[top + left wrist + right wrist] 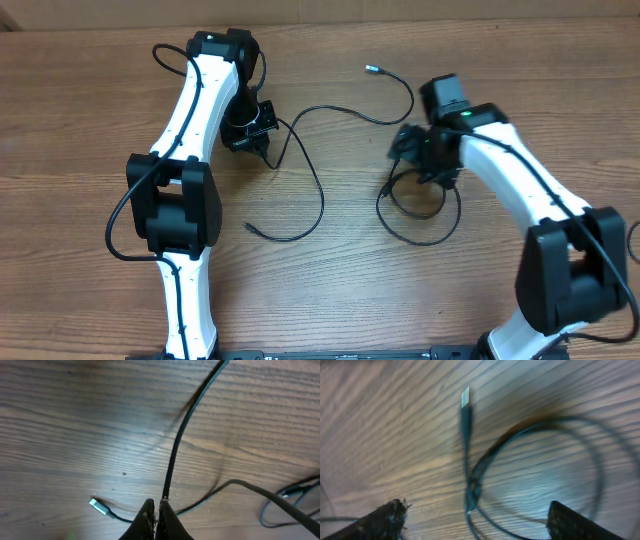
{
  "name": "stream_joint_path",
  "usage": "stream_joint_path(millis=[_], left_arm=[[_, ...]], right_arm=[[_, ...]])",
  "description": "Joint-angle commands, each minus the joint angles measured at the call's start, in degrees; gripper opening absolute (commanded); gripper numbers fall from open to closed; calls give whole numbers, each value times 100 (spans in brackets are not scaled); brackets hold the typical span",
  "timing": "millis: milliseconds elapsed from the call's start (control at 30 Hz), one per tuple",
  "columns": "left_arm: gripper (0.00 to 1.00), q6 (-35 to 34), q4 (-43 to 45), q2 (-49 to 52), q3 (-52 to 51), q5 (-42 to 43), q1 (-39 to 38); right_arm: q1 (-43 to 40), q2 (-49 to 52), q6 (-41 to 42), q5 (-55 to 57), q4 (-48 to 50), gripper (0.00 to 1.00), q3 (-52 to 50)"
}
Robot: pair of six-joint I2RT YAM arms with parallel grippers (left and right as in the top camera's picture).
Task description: Untangle cables
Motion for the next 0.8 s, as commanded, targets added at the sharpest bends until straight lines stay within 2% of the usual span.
stream_joint_path(millis=[0, 200, 300, 467, 533, 567, 667, 767], left_arm=[[5, -83, 0, 42, 105, -225, 31], [6, -83, -42, 42, 105, -267, 37], [6, -83, -42, 42, 105, -267, 37], [6, -81, -83, 42, 105, -267, 37], [6, -81, -83, 42, 105, -267, 37], [6, -81, -81, 42, 105, -267, 37], [6, -81, -92, 42, 105, -264, 37], [6, -81, -127, 42, 105, -267, 37]], right_arm=[[365, 284, -44, 546, 52, 86, -42], [645, 732, 2, 931, 140, 83, -42], [645, 957, -39, 931, 374, 73, -42], [645, 1283, -48, 931, 396, 36, -44], [645, 1429, -44, 929, 354, 10, -44], [645, 1491, -46, 909, 334, 4, -48], [634, 1591, -55, 872, 337, 4, -68], [450, 1552, -398, 892, 415, 4, 98]])
